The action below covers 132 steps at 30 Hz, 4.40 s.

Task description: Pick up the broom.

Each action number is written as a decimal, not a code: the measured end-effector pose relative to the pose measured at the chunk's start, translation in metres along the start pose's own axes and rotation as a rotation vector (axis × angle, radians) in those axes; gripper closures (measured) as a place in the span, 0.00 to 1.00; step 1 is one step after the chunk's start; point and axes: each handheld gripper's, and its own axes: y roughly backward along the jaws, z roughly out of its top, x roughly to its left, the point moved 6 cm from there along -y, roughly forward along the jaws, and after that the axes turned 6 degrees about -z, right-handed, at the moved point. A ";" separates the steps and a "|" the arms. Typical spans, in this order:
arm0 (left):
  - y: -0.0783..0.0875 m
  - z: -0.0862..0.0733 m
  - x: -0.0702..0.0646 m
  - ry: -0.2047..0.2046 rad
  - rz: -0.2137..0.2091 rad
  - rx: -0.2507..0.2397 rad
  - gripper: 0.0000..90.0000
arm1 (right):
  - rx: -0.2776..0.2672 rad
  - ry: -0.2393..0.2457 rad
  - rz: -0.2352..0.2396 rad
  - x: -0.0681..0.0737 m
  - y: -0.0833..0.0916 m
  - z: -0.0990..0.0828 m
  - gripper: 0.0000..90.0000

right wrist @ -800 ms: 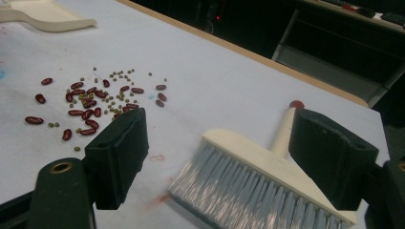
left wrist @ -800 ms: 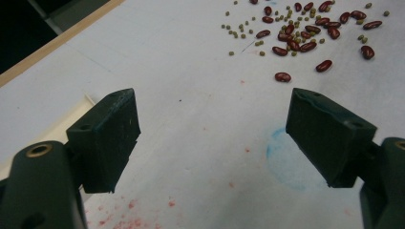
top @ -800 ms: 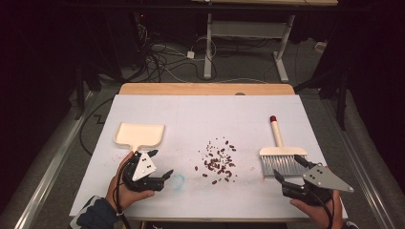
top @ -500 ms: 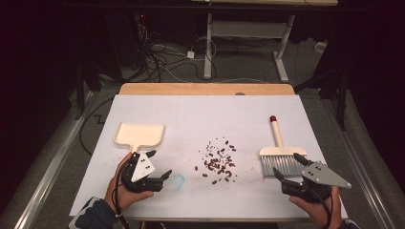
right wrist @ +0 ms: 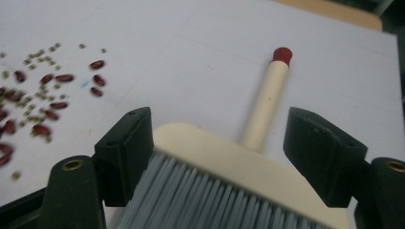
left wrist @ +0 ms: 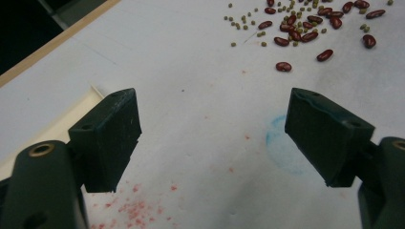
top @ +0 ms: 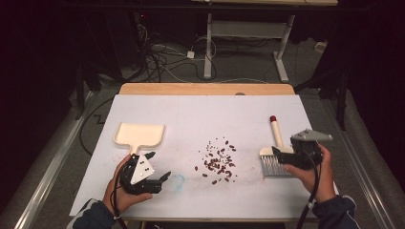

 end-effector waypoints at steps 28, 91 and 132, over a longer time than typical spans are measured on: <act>0.001 -0.011 -0.003 0.005 -0.024 0.063 0.21 | 0.395 -0.150 -0.070 -0.032 -0.122 0.020 0.78; -0.075 0.155 -0.094 0.105 -0.406 -0.284 0.67 | -0.580 0.040 0.232 0.128 0.088 0.075 0.78; -0.030 0.108 -0.063 -0.165 -0.465 -0.136 0.51 | -0.186 0.598 0.782 0.160 0.037 0.014 0.75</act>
